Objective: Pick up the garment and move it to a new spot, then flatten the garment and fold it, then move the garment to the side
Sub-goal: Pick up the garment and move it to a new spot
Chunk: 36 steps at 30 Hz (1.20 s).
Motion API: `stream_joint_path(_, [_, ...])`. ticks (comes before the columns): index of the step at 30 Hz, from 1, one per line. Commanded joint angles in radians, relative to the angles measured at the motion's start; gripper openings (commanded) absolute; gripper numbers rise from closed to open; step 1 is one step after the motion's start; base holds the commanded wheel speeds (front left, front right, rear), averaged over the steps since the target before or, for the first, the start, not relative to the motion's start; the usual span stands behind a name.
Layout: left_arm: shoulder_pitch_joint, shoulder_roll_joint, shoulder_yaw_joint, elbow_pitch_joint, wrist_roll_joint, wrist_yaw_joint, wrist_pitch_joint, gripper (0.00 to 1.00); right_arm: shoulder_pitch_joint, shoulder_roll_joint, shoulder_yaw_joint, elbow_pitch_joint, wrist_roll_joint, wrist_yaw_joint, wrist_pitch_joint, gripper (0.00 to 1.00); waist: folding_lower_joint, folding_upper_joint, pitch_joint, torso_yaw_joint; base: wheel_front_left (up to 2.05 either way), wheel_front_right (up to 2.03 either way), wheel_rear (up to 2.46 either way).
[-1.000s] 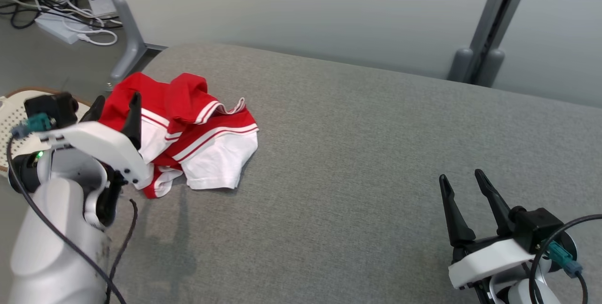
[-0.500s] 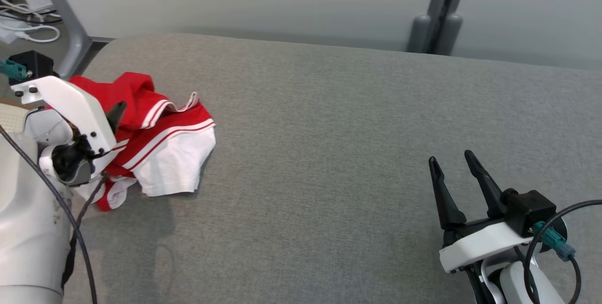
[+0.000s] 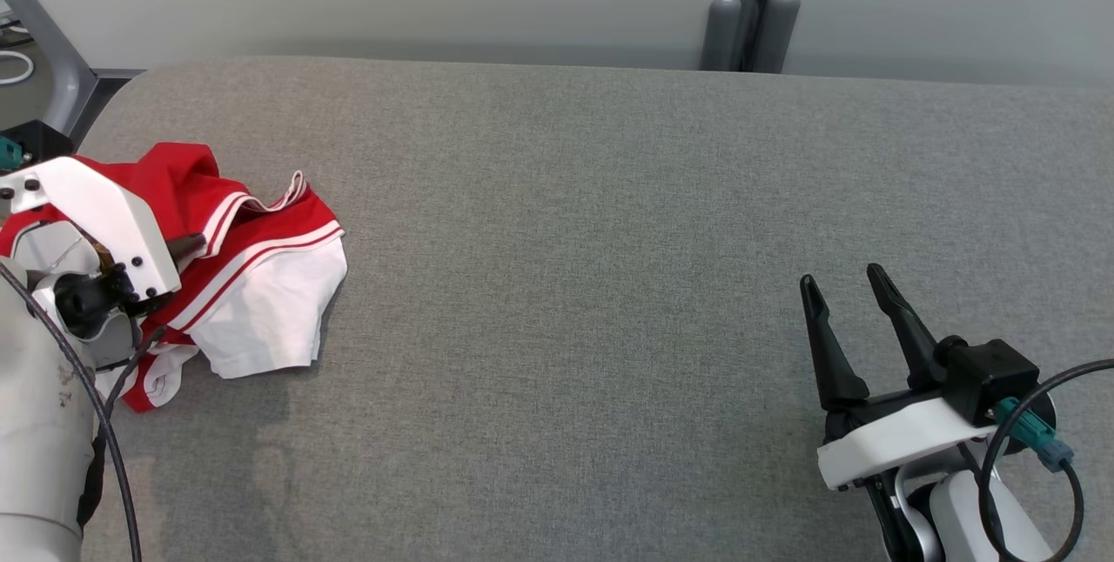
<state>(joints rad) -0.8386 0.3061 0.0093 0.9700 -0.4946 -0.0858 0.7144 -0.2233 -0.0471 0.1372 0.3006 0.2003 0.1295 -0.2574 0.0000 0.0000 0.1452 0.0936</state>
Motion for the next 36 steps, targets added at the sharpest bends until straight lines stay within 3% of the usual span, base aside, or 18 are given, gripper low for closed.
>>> stream_joint_path(1, [-0.016,0.01,-0.003,0.003,-0.001,-0.001,-0.008,0.08,-0.012,-0.006,-0.002,-0.001,0.001,0.002,-0.008,1.0,0.0,0.0,-0.001,0.0,0.0,0.0,0.0])
stream_joint_path(2, [-0.017,0.01,-0.007,0.011,0.0,-0.005,-0.014,0.0,-0.011,-0.006,-0.003,0.001,0.001,0.002,-0.008,1.0,0.0,0.0,-0.003,0.001,0.0,0.0,0.0])
stream_joint_path(12, [-0.038,0.003,-0.044,0.003,-0.018,-0.036,-0.043,0.0,-0.006,-0.006,0.003,0.006,0.008,0.002,-0.008,1.0,0.0,0.0,-0.021,0.006,0.0,0.0,0.0])
stream_joint_path(20, [-0.028,-0.029,-0.13,-0.135,-0.105,-0.046,-0.002,0.0,0.006,-0.007,-0.021,-0.002,0.016,0.002,-0.008,1.0,0.0,0.0,-0.055,-0.02,0.0,0.0,0.0])
stream_joint_path(30, [0.036,-0.029,-0.288,-0.397,-0.243,-0.046,0.047,0.0,0.02,-0.006,-0.028,-0.01,0.031,0.002,-0.007,1.0,0.0,0.0,-0.086,-0.15,0.0,0.0,0.0])
stream_joint_path(36, [0.056,-0.065,-0.35,-0.488,-0.285,-0.046,0.055,0.0,0.022,-0.006,-0.045,-0.016,0.036,0.002,-0.006,1.0,0.0,0.0,-0.072,-0.244,0.0,0.0,0.0])
